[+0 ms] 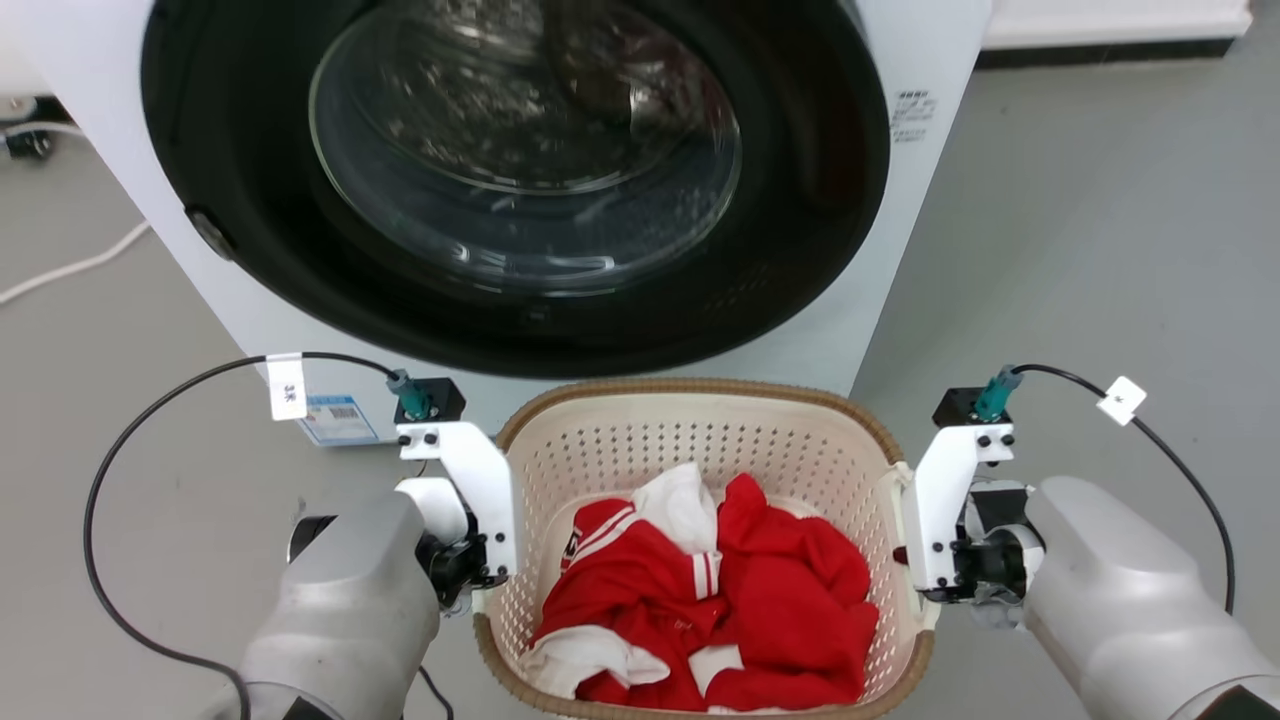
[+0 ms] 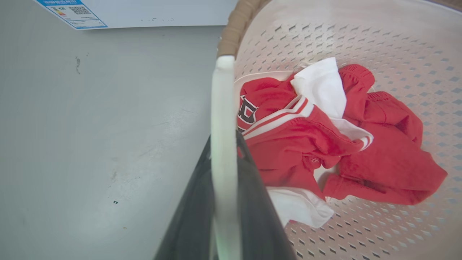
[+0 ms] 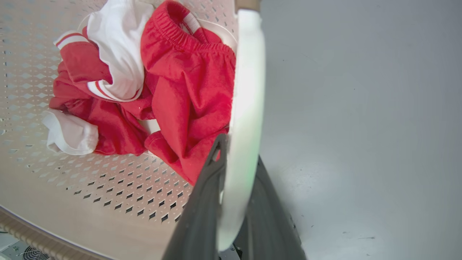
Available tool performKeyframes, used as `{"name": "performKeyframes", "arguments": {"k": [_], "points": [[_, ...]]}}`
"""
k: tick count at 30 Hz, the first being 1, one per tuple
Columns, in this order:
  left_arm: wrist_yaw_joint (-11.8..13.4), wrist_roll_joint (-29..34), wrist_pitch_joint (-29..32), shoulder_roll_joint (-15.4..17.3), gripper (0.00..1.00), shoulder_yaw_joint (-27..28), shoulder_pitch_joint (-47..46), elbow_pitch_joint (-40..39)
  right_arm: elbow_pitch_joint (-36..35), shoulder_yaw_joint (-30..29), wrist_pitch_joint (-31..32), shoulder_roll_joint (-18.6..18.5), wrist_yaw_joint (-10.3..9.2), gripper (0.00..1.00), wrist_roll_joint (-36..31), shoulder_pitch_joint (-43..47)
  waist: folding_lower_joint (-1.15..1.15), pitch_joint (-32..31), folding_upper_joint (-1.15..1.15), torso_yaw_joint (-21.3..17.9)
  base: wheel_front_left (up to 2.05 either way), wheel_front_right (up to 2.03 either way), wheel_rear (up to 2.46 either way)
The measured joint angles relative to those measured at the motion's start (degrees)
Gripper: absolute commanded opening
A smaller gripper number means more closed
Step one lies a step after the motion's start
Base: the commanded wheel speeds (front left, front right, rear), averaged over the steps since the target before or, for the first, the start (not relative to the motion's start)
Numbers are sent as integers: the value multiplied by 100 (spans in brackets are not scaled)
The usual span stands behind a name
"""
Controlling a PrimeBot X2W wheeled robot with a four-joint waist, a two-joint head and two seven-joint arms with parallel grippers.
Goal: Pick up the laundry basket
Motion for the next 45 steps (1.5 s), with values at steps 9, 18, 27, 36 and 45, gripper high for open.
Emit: {"name": "performKeyframes", "arguments": {"k": [9,18,27,36,45], "points": [[-15,-36,175,127,0,-27,272,10,298,37,501,212,0,0,211,4,0,-532,0,-25,0,0,0],[52,-96,359,141,0,-40,506,9,400,102,433,293,0,0,235,106,0,-770,0,-12,0,0,0],[82,-107,367,119,0,-62,627,15,458,154,430,349,0,0,304,261,0,-847,0,16,0,0,0],[86,-142,386,102,0,-79,636,18,482,200,322,346,0,0,343,294,1,-833,0,29,0,0,0],[87,-154,423,82,0,-98,636,21,494,261,280,342,0,0,376,294,1,-808,0,37,0,0,0]]}}
